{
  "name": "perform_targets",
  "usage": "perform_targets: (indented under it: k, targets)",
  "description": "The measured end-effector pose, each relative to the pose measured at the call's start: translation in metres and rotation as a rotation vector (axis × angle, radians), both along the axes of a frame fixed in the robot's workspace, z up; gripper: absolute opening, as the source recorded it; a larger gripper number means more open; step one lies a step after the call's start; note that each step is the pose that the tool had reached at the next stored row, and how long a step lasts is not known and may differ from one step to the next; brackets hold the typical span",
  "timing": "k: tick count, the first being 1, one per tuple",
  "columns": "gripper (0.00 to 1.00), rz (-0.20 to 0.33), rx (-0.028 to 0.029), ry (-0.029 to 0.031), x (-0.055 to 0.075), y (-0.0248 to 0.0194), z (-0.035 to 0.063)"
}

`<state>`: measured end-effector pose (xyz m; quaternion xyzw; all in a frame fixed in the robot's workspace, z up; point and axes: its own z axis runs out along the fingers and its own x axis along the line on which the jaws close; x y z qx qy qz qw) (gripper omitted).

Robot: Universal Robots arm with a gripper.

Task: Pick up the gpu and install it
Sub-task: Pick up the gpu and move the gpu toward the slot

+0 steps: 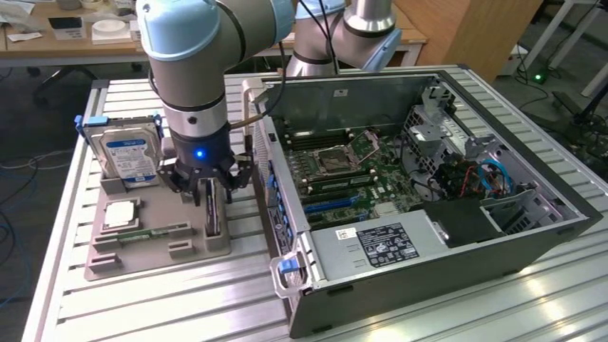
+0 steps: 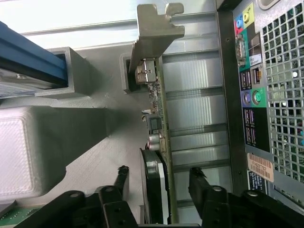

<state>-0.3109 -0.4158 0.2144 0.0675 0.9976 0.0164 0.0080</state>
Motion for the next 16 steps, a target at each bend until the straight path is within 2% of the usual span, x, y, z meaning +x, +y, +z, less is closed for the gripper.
perform_targets:
  k: [2, 4, 5, 16]
  targets:
    - [0.52, 0.000, 0.0000, 0.0000, 0.0000, 0.0000, -0.0001]
    - [0.52, 0.000, 0.0001, -0.0001, -0.0002, 0.0000, -0.0003]
    - [0.45, 0.000, 0.0003, -0.0004, -0.0009, 0.0001, -0.0006]
    - [0.45, 0.000, 0.0000, 0.0000, -0.0031, -0.0002, -0.0013]
